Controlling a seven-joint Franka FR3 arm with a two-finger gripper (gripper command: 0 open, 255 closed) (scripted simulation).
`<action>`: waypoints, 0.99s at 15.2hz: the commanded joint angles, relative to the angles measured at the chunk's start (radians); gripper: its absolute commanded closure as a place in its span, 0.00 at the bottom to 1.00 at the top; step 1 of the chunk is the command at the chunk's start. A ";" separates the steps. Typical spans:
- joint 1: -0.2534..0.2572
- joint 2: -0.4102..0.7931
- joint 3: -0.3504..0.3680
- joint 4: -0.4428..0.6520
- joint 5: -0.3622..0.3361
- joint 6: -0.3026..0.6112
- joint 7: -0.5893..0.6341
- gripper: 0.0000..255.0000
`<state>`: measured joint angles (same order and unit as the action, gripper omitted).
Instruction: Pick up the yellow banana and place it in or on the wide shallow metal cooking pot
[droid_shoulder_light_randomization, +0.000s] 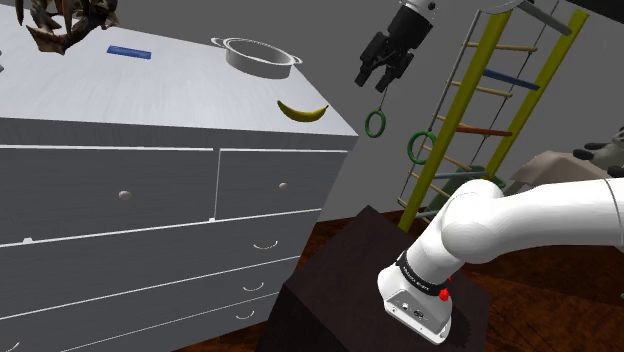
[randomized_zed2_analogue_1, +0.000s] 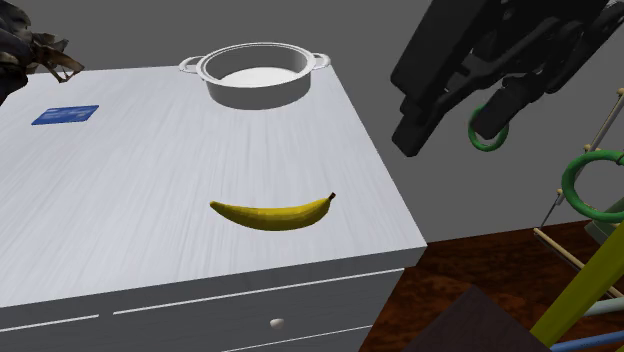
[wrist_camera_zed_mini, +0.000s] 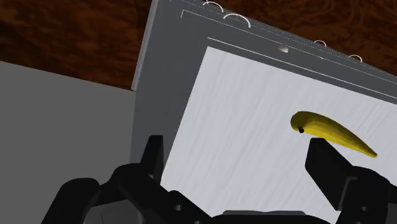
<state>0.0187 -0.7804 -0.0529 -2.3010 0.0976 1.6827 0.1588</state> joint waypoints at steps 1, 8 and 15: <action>0.000 0.000 0.000 0.000 0.000 0.000 0.000 0.00; 0.145 0.095 0.069 -0.029 -0.059 0.248 -0.263 0.00; 0.279 0.164 0.139 -0.090 -0.127 0.496 -0.508 0.00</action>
<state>0.2785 -0.6295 0.0774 -2.3774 -0.0184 2.1327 -0.3090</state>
